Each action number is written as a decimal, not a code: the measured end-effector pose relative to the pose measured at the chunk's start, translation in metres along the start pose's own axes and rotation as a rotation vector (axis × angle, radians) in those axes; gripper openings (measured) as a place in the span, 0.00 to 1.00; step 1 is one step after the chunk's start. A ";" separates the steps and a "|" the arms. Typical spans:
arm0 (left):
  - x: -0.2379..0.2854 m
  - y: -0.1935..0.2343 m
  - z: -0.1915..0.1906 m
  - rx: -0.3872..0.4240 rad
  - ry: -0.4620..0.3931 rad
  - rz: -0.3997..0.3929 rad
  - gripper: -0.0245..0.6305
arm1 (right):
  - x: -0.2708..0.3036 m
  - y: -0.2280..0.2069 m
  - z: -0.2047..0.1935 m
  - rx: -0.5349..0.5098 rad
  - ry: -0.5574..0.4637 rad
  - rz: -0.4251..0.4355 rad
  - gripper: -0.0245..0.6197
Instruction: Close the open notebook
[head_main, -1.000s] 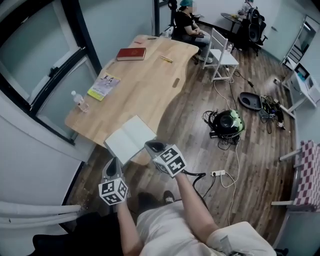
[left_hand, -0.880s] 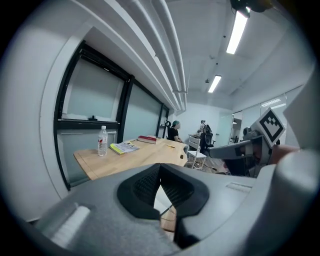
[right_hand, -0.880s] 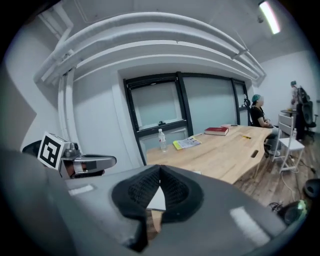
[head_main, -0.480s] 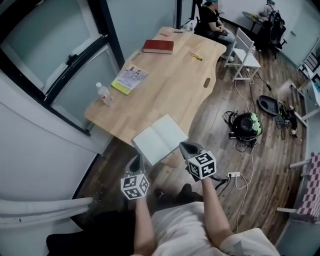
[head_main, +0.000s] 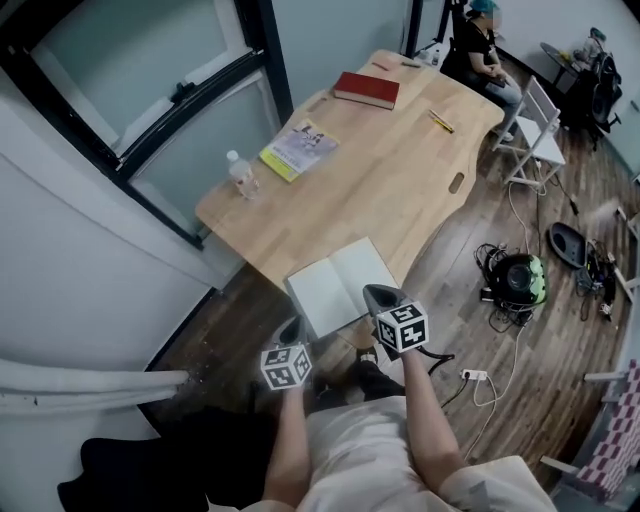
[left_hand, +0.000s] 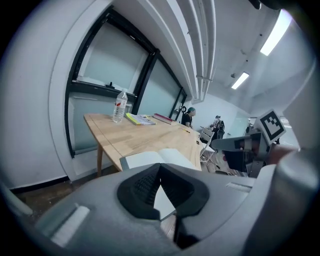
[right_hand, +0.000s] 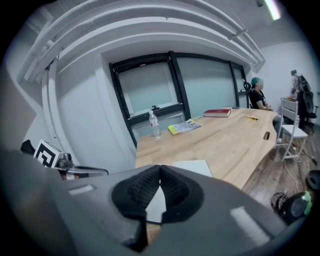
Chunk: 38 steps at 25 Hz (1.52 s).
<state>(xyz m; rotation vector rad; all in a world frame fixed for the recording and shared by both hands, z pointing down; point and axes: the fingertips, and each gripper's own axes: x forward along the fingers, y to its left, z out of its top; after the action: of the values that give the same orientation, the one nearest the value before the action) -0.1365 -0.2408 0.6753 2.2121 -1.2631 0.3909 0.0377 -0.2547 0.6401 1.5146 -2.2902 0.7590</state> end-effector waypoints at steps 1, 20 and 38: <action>0.005 0.001 -0.006 -0.007 0.012 0.012 0.05 | 0.009 -0.001 -0.008 -0.007 0.024 0.011 0.04; 0.041 0.027 -0.073 -0.179 0.076 0.262 0.05 | 0.090 -0.025 -0.124 -0.266 0.435 0.201 0.04; 0.044 0.040 -0.112 -0.741 -0.090 0.162 0.37 | 0.089 -0.020 -0.128 -0.301 0.473 0.265 0.04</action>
<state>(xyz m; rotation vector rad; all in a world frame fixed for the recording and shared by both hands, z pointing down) -0.1450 -0.2206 0.8004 1.5156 -1.3571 -0.1181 0.0146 -0.2552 0.7955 0.8070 -2.1344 0.7062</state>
